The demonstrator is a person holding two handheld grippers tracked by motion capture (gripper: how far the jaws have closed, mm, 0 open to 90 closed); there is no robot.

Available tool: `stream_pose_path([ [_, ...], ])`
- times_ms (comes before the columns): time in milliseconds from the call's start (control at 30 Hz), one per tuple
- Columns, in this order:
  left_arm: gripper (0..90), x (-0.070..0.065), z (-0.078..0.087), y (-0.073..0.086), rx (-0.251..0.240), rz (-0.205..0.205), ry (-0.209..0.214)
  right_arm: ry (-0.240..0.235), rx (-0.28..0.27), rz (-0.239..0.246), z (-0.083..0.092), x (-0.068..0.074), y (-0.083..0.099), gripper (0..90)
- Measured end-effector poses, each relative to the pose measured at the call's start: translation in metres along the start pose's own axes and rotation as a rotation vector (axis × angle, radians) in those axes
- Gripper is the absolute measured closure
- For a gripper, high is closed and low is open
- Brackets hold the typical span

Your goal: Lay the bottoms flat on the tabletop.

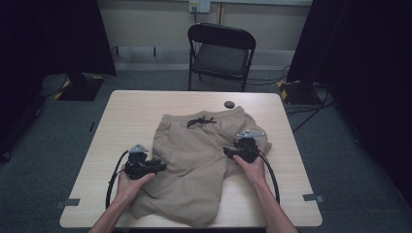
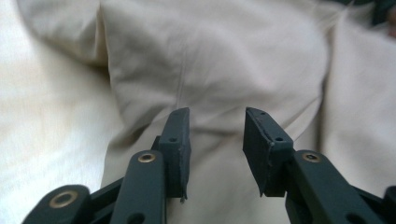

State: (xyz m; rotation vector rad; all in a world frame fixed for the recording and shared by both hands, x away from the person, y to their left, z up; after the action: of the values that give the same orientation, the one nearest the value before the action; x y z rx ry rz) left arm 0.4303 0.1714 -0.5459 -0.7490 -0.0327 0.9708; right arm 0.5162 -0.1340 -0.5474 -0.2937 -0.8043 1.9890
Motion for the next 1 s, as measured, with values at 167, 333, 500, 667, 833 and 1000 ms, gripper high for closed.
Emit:
stream_pose_path([
  [167, 62.9, -0.006, 0.005, 0.012, -0.027, -0.031, -0.031, -0.004, -0.014, 0.004, 0.002, 0.001, 0.004, 42.4],
  [333, 64.9, -0.015, 0.014, 0.028, -0.016, -0.052, 0.013, -0.003, -0.012, 0.015, 0.005, 0.004, 0.008, 41.4],
  [500, 65.1, -0.027, 0.019, 0.04, 0.004, -0.094, -0.006, -0.006, -0.003, 0.026, 0.006, 0.007, 0.01, 39.0],
  [667, 64.5, -0.033, 0.02, 0.042, 0.033, -0.115, -0.023, -0.008, -0.004, 0.031, 0.006, 0.009, 0.01, 37.3],
  [833, 56.0, -0.036, 0.025, 0.037, 0.011, -0.056, 0.04, -0.01, 0.013, 0.042, 0.007, 0.012, 0.011, 36.7],
  [1000, 52.8, -0.033, 0.023, 0.007, -0.059, -0.044, 0.046, -0.02, 0.015, 0.056, 0.008, 0.015, 0.01, 34.3],
])
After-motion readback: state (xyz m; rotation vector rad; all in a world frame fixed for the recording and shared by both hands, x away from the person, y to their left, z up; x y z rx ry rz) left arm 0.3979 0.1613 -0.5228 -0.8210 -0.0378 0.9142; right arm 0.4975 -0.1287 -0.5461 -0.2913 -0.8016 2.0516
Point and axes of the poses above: each handheld gripper's, and its own axes: z roughly backward along the jaws, y roughly out of its underside, x roughly to its left, the point moved 8 cm from there along -z, roughly forward along the jaws, and after that the axes turned 10 degrees about x, right-handed, at the moved point
